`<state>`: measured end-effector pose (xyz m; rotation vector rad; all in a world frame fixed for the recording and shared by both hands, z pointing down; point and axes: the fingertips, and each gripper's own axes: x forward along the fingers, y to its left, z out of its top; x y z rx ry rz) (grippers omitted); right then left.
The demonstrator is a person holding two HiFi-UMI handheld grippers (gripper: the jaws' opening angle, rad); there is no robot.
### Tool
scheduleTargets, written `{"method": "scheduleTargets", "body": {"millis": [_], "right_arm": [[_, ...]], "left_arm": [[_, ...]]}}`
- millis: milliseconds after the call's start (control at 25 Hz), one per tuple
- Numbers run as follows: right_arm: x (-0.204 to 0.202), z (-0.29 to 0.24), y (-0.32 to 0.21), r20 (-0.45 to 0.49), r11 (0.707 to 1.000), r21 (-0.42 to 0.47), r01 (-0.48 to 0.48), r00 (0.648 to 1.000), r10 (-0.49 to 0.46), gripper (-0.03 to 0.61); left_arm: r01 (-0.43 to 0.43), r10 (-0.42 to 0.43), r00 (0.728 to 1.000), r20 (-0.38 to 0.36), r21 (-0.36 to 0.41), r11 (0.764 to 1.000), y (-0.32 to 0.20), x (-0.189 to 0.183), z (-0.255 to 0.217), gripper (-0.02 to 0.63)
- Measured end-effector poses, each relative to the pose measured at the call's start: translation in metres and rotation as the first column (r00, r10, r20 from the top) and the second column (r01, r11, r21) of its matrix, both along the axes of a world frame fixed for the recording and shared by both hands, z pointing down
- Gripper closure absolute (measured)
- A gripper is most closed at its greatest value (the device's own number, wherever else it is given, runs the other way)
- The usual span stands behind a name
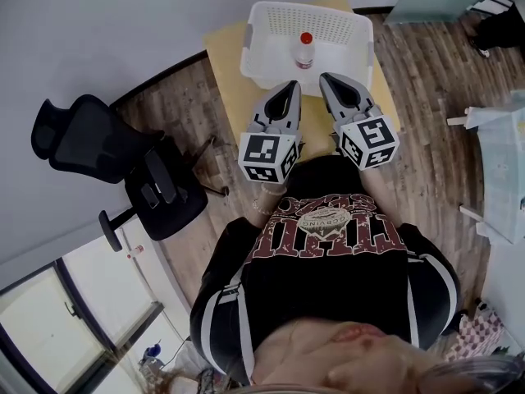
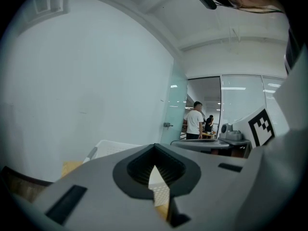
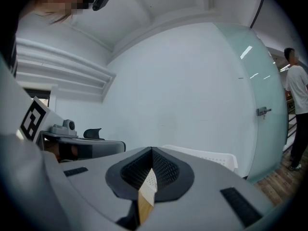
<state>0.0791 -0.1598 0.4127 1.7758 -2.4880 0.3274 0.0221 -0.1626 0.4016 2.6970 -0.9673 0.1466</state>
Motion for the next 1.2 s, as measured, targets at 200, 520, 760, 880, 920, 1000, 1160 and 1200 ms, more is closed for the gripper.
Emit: {"method": "scheduleTargets", "body": {"millis": [200, 520, 760, 880, 920, 1000, 1160, 1200], "right_arm": [[-0.004, 0.012, -0.009, -0.011, 0.999, -0.020, -0.046, 0.999, 0.046, 0.561], [0.008, 0.022, -0.017, -0.026, 0.994, -0.040, -0.103, 0.994, 0.101, 0.561], [0.026, 0.025, -0.037, -0.047, 0.995, -0.056, -0.077, 0.996, 0.074, 0.561], [0.031, 0.027, -0.046, -0.057, 0.996, -0.072, -0.056, 0.997, 0.051, 0.561], [0.032, 0.027, -0.048, -0.060, 0.996, -0.077, -0.049, 0.997, 0.044, 0.561], [0.035, 0.030, -0.054, -0.064, 0.996, -0.086, -0.035, 0.998, 0.030, 0.561], [0.038, 0.034, -0.062, -0.070, 0.995, -0.103, -0.011, 0.998, 0.003, 0.561], [0.038, 0.035, -0.064, -0.071, 0.994, -0.108, -0.005, 0.997, -0.002, 0.561]], "left_arm": [[-0.046, 0.045, 0.999, -0.007, -0.010, 0.999, -0.004, -0.003, 0.008, 0.566], [-0.094, 0.094, 0.996, -0.006, -0.024, 0.995, 0.002, -0.001, 0.015, 0.566], [-0.061, 0.061, 0.998, -0.004, -0.036, 0.997, -0.001, 0.009, 0.016, 0.566], [-0.042, 0.042, 0.999, 0.000, -0.045, 0.998, -0.002, 0.014, 0.015, 0.566], [-0.036, 0.036, 0.999, 0.001, -0.047, 0.998, -0.002, 0.015, 0.014, 0.566], [-0.023, 0.023, 1.000, 0.001, -0.049, 0.999, -0.002, 0.018, 0.012, 0.566], [0.003, -0.002, 1.000, 0.003, -0.058, 0.998, -0.003, 0.021, 0.013, 0.566], [0.009, -0.009, 1.000, 0.004, -0.061, 0.998, -0.003, 0.020, 0.013, 0.566]]}}
